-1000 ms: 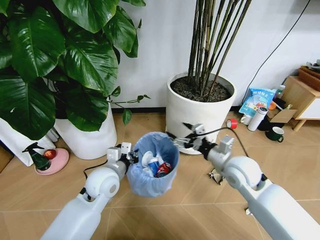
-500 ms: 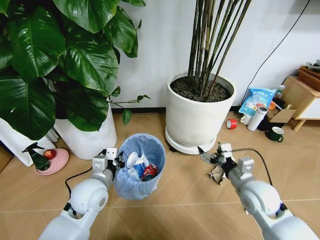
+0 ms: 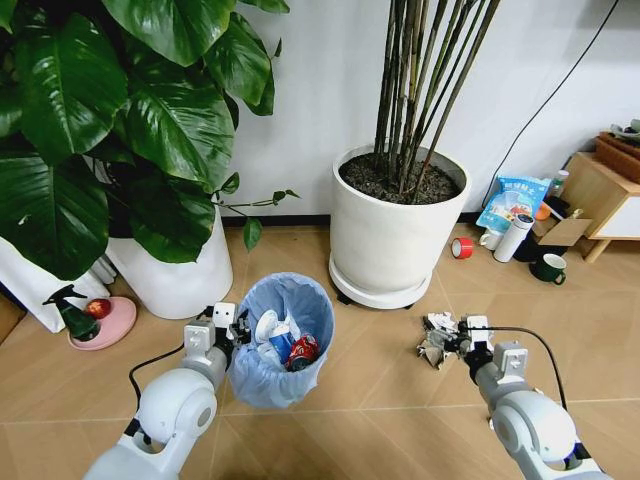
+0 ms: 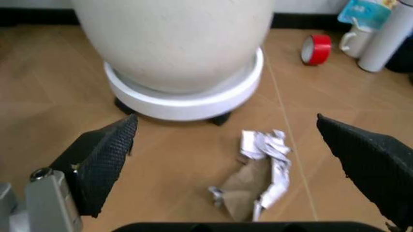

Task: Pick up the trash bin and place the garbage on the floor into it.

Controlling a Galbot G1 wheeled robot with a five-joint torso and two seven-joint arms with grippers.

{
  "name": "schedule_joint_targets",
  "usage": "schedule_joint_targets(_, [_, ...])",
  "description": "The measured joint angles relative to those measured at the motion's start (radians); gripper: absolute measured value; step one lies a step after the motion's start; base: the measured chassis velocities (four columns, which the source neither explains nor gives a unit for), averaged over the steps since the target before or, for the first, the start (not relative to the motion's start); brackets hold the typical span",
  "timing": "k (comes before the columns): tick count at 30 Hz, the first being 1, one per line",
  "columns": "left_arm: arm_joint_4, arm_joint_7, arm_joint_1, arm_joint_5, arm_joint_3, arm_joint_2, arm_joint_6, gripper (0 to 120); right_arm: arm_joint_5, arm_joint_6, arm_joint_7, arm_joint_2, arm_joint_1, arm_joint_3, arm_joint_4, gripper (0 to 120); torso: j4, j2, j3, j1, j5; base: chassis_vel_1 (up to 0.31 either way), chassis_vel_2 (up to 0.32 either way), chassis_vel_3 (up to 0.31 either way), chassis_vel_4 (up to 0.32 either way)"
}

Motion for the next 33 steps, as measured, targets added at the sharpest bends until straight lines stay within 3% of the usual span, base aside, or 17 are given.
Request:
schedule_joint_targets(12, [-0.022,0.001,0.033,0.005,-0.004,0.002,-0.003,0,-0.014,0.019,-0.023,0.008,0.0,-0.003,-0.059,100,0.0,0.0,0.0,0.0,0.0007,-0.166,-0.161,0.171,0.162])
schedule_joint_targets(14, [-0.025,0.001,0.035,0.005,-0.004,0.005,-0.003,0,0.004,0.014,-0.039,-0.011,0.002,-0.011,-0.071,100,-0.0002,0.0,0.0,0.0,-0.0006,-0.165,-0.18,0.157,0.169])
schedule_joint_targets(17, [-0.028,0.0,0.034,0.003,-0.004,0.007,-0.004,0,0.019,0.045,-0.079,-0.038,0.018,-0.024,-0.113,100,-0.0004,0.0,0.0,0.0,0.0005,-0.148,-0.153,0.154,0.157])
schedule_joint_targets(21, [-0.035,-0.002,0.035,-0.002,-0.001,0.017,-0.005,0,0.001,0.121,-0.226,-0.115,0.09,-0.066,-0.249,100,-0.0003,0.0,0.0,0.0,0.0006,-0.116,-0.097,0.101,0.099])
schedule_joint_targets(27, [-0.039,-0.003,0.038,-0.003,-0.001,0.02,-0.005,0,-0.031,0.185,-0.347,-0.169,0.151,-0.109,-0.367,100,0.0001,0.0,0.0,0.0,0.0002,-0.019,-0.005,0.019,0.01])
schedule_joint_targets(33, [-0.039,-0.003,0.043,-0.003,0.0,0.024,-0.005,0,-0.087,0.247,-0.516,-0.221,0.258,-0.233,-0.535,100,0.0,0.0,0.0,0.0,0.0001,0.0,0.0,0.0,0.0])
